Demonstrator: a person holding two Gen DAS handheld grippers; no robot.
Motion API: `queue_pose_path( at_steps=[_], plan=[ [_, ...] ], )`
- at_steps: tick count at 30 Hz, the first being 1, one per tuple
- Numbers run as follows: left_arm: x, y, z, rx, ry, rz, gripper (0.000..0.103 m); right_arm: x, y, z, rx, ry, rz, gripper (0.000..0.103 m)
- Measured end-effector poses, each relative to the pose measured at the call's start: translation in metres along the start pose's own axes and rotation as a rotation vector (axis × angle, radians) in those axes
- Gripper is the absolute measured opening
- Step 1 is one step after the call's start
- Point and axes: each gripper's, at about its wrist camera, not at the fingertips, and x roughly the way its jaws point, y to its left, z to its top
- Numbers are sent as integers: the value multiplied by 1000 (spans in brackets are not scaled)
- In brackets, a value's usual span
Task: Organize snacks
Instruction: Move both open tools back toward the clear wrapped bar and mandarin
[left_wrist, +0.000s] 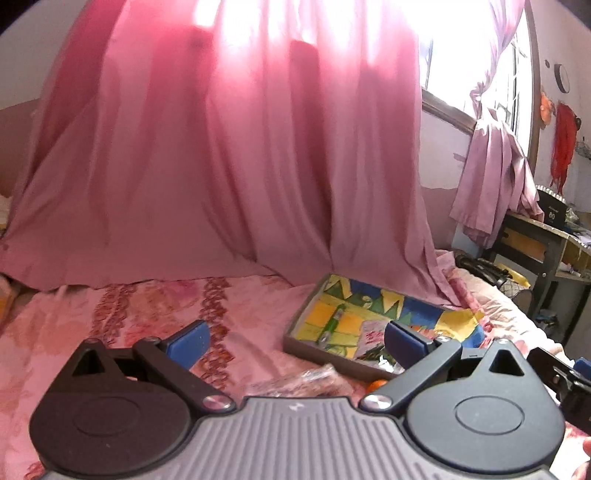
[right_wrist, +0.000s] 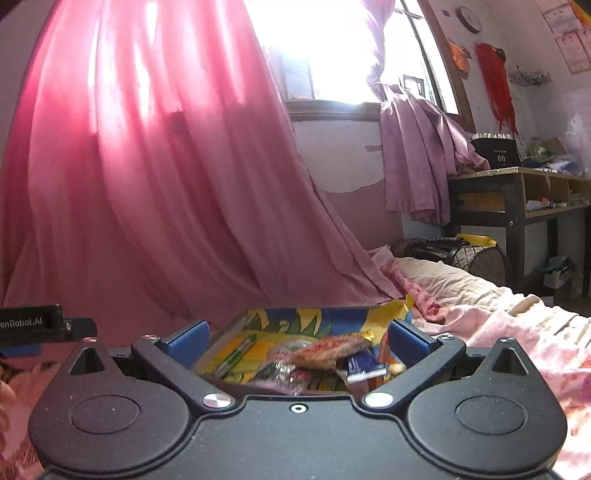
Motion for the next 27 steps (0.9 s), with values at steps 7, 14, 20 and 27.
queue_pose_path(
  at_steps=[7, 14, 20, 27],
  plan=[
    [-17, 19, -23, 3, 52, 10, 103, -33, 17, -17, -28, 35, -19, 102],
    [-27, 25, -51, 21, 106, 46, 103, -52, 28, -33, -46, 85, -45, 102],
    [-29, 27, -69, 39, 147, 77, 103, -57, 30, -43, -65, 122, -62, 102],
    [-30, 28, -78, 59, 170, 88, 103, -49, 27, -50, -61, 180, -72, 102]
  ],
)
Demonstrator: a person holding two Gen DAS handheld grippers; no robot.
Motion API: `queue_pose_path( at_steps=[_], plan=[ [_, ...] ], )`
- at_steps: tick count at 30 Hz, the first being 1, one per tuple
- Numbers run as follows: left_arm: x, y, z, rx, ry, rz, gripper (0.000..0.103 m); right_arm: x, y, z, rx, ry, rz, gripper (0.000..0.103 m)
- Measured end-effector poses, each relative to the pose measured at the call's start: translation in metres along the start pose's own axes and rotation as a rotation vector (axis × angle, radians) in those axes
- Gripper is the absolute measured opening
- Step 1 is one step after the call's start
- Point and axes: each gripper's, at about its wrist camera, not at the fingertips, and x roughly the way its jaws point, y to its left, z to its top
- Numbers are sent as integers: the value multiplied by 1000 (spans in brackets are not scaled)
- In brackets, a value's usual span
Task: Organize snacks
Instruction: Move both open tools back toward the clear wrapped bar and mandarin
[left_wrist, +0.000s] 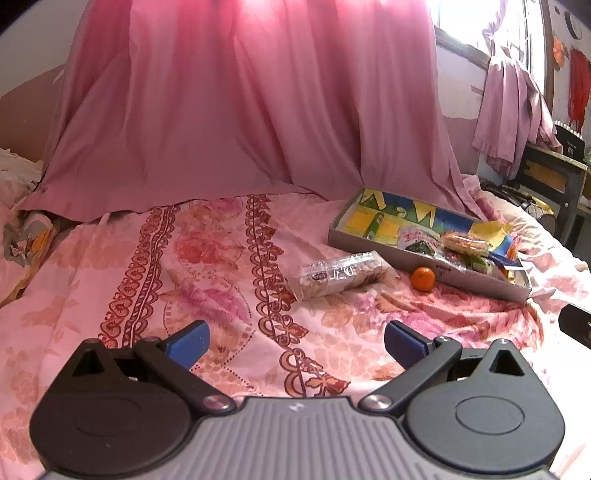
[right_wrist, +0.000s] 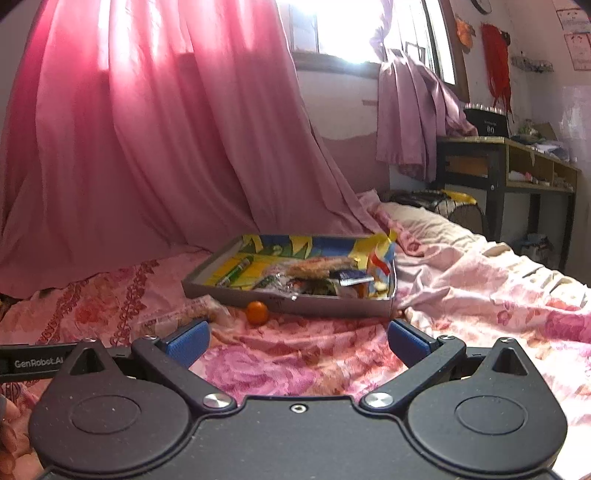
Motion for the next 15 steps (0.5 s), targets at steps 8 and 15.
queue_pose_path(
  at_steps=[8, 15],
  plan=[
    [6, -2, -2, 12, 34, 17, 103, 13, 3, -4, -21, 82, -24, 102],
    [12, -1, -1, 1, 45, 2, 103, 18, 2, -5, -25, 106, -23, 102]
  ],
)
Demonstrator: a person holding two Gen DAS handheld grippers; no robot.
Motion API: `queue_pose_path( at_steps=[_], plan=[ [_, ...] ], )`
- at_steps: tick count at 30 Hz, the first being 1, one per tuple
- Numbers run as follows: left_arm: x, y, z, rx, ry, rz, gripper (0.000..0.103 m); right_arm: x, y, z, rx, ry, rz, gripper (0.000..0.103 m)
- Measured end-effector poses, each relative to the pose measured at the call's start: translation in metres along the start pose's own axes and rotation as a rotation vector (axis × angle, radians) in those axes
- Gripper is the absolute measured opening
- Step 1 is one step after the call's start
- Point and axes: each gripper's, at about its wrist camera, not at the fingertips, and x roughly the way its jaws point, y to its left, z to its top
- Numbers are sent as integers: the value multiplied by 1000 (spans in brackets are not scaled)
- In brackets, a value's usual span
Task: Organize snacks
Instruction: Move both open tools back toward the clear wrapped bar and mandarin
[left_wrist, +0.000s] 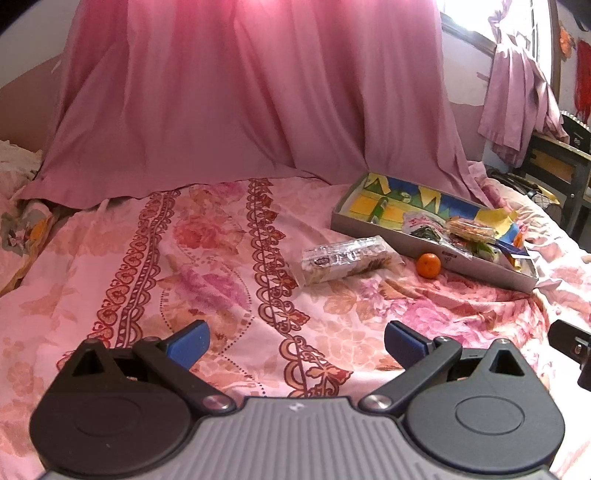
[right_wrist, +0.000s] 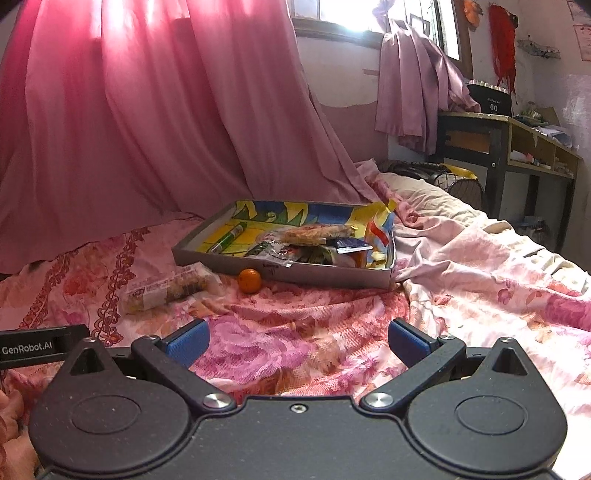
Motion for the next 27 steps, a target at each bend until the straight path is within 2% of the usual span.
queue_pose_path(
  at_steps=[17, 22, 27],
  plan=[
    [18, 6, -3, -46, 22, -68, 103, 16, 7, -1, -23, 74, 7, 102],
    [20, 5, -1, -17, 27, -89, 103, 18, 9, -1, -22, 80, 18, 102],
    [23, 4, 3, -6, 31, -80, 103, 22, 12, 3, -22, 71, 44, 102]
  ],
)
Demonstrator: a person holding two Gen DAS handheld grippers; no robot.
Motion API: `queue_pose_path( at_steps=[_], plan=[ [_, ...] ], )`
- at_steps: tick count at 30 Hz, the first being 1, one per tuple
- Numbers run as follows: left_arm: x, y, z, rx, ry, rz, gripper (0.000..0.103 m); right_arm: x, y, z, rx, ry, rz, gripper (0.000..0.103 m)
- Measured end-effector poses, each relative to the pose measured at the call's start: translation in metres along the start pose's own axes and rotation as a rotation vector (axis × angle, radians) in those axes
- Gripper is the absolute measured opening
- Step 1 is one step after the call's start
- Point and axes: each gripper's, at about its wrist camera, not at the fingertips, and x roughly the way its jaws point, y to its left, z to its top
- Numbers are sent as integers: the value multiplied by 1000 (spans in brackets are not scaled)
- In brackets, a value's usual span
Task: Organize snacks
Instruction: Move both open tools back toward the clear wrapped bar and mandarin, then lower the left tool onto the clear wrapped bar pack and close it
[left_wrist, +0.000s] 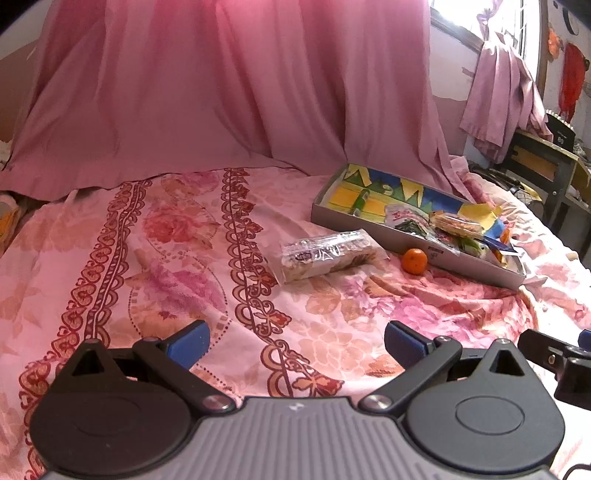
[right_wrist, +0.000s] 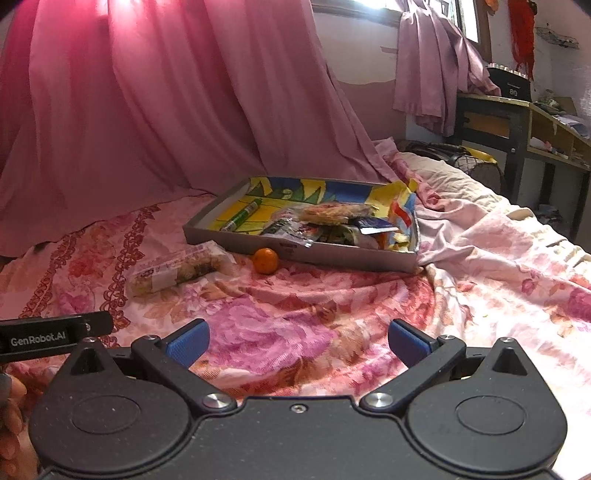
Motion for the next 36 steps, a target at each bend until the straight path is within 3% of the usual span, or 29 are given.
queue_pose_path(
  at_steps=[15, 22, 27, 33, 36],
  plan=[
    [27, -1, 30, 13, -32, 101, 103, 22, 6, 26, -34, -29, 65, 102],
    [30, -3, 42, -20, -106, 145, 103, 21, -2, 30, -13, -30, 66, 102],
    [41, -14, 52, 59, -90, 132, 103, 25, -4, 35, -46, -36, 73, 102],
    [57, -16, 68, 60, -56, 74, 103, 40, -1, 34, -163, -20, 94, 102],
    [68, -22, 73, 132, -39, 55, 103, 52, 1, 33, -193, -8, 115, 102]
  ],
)
